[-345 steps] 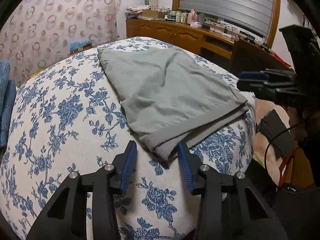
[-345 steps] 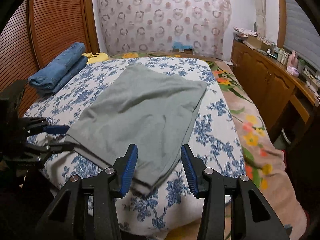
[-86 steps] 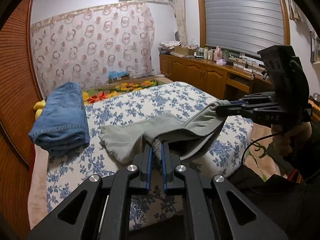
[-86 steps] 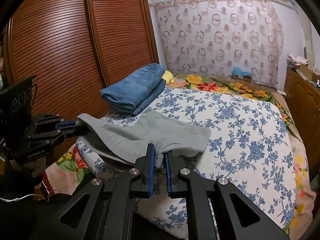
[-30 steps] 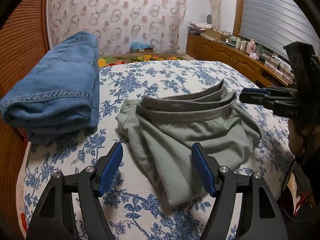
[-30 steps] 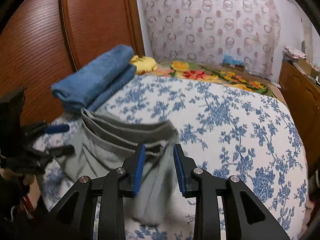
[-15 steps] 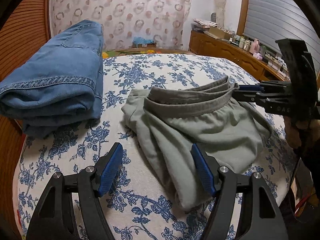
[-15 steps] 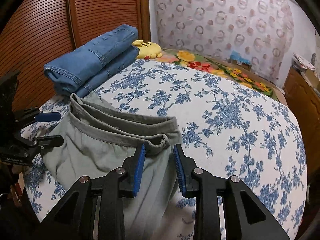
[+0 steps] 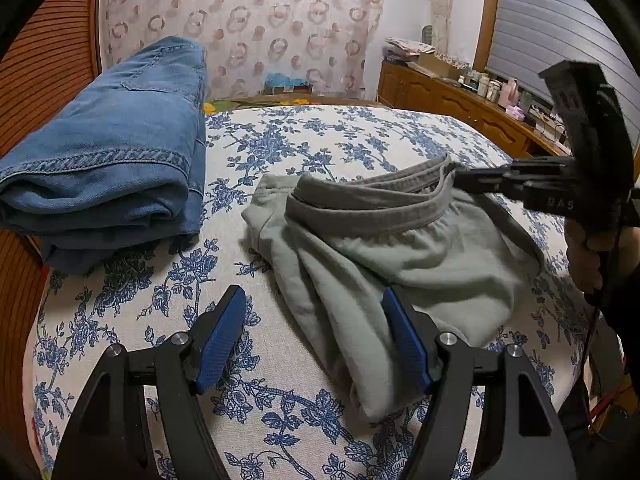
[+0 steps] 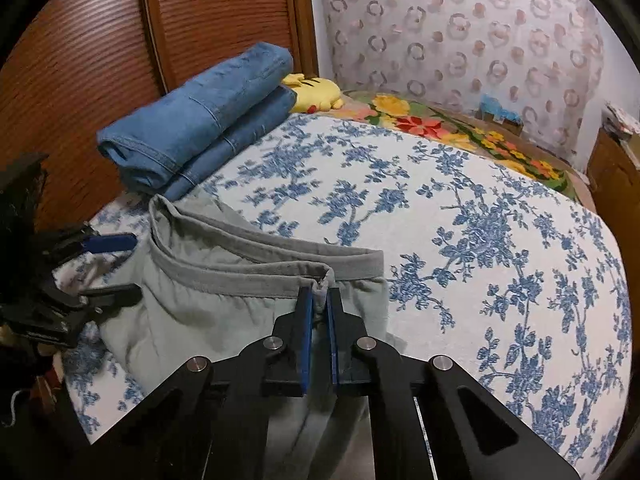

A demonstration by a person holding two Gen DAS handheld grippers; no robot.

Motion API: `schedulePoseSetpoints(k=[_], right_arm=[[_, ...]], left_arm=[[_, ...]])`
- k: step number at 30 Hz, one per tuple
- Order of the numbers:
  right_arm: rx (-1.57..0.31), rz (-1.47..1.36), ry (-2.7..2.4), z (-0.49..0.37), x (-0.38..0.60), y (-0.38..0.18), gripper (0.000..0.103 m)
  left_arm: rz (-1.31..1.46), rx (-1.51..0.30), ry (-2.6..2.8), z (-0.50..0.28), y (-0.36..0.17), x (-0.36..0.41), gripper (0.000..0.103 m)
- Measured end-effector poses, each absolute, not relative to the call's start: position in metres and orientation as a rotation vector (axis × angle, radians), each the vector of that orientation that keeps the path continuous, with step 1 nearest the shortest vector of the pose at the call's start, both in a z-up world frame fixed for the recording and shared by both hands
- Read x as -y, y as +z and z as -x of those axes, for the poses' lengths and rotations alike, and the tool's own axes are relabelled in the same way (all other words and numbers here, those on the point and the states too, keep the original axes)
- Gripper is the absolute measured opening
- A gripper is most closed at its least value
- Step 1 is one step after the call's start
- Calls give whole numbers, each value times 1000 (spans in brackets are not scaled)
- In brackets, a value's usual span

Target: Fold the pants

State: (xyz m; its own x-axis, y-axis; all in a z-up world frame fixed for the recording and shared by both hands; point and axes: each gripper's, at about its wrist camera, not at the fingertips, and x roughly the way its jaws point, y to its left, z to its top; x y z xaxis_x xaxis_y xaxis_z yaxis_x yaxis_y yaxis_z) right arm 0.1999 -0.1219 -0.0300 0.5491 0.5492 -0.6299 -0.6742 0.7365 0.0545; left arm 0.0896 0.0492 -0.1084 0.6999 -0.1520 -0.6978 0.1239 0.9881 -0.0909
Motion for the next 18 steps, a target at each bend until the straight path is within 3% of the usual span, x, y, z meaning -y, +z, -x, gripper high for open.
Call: schedulePoseSetpoints(k=[7, 17, 18], right_arm=[[-565, 150, 609, -196, 131, -9, 6], [-650, 156, 571, -203, 128, -22, 6], [-648, 155, 568, -202, 130, -20, 13]], left_arm=[[43, -771, -151, -89, -109, -50, 72], [45, -753, -144, -85, -105, -51, 72], [46, -747, -140, -82, -104, -51, 72]])
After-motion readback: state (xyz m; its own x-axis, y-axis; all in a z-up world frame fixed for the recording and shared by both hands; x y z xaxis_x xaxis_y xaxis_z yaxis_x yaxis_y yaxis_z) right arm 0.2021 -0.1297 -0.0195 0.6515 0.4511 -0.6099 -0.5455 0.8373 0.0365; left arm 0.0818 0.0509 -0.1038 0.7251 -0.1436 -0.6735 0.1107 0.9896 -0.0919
